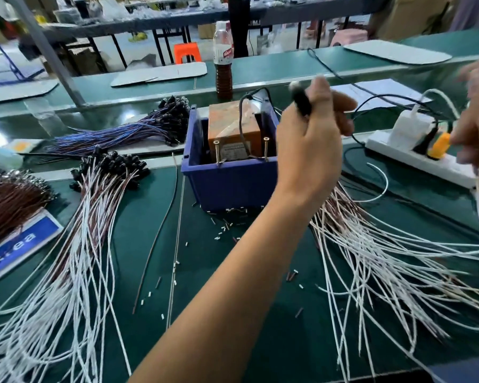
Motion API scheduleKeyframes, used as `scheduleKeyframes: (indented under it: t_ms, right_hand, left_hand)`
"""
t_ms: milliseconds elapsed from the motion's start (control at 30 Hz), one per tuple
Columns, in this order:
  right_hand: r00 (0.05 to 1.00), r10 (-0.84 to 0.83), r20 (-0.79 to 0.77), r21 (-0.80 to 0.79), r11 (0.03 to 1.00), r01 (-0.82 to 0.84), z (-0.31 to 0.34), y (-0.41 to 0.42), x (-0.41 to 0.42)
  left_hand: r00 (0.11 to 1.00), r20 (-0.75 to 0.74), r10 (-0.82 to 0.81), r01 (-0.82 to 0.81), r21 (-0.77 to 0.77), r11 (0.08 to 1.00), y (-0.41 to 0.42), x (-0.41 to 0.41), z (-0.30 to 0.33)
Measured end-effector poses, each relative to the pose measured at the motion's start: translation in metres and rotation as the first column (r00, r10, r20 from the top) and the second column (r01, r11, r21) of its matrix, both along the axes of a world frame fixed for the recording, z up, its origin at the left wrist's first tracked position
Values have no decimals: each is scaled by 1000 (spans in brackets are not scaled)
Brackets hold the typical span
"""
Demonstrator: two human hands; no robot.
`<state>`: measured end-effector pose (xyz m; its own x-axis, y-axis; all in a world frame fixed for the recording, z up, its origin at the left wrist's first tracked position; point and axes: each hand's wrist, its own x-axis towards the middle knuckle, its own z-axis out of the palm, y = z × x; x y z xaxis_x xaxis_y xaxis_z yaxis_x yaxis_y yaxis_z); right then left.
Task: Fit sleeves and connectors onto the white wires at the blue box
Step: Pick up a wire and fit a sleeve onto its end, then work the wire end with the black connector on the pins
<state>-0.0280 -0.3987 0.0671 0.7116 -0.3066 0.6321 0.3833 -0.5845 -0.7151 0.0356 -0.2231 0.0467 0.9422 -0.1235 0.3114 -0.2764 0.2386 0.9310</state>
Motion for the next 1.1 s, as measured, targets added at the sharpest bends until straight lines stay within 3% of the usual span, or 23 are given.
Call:
scheduleKeyframes:
  t_ms: [67,133,200,300,367,433,533,633,733,900,967,1100]
  right_hand:
    - [981,7,-192,-61,998,-19,1,8,6]
    - [923,-40,-383,-295,952,-82,-8,20,5]
    - [896,-104,-432,-420,902,-98,-16,31,-1]
    - [918,-63,-393,-310,948,-68,-25,35,1]
    - [911,-6,-412,-128,990,-51,-29,36,5]
    - [916,-34,-401,-72,997,5,-30,34,4]
    - [916,-222,-333,-398,914,76,-22,21,1]
    - [842,-301,-447,-612,790,-43,-10,6,-2]
    - [692,-406,-597,-691,699,-185,-14,1,-2]
    - [509,-476,-718,-687,605,-403,-49,32,16]
    - [561,-472,-681,-709,617,-341,-60,38,23]
    - [721,-446,-530,-771,608,-190,-79,41,30]
  left_hand:
    - [982,-159,-104,96,-57,994,-15,7,10]
    - [920,-325,-219,164,-189,968,-27,14,20]
    - [875,-392,-284,179,-284,942,-37,23,23]
    - [806,-476,-352,162,-395,904,-52,38,27]
    - [754,-548,-361,133,-411,902,-57,46,27]
    - [754,-592,-284,105,-318,942,-59,55,24]
    - [814,-579,-58,65,-9,998,-62,65,21]
    - [892,-437,116,27,307,951,-65,79,20]
    - [911,-383,154,28,428,903,-63,92,21]
    - [873,-465,146,135,519,844,-64,88,3]
    - [888,-411,204,76,570,818,-63,84,-9]
    - [943,-148,299,-102,726,680,-59,62,-30]
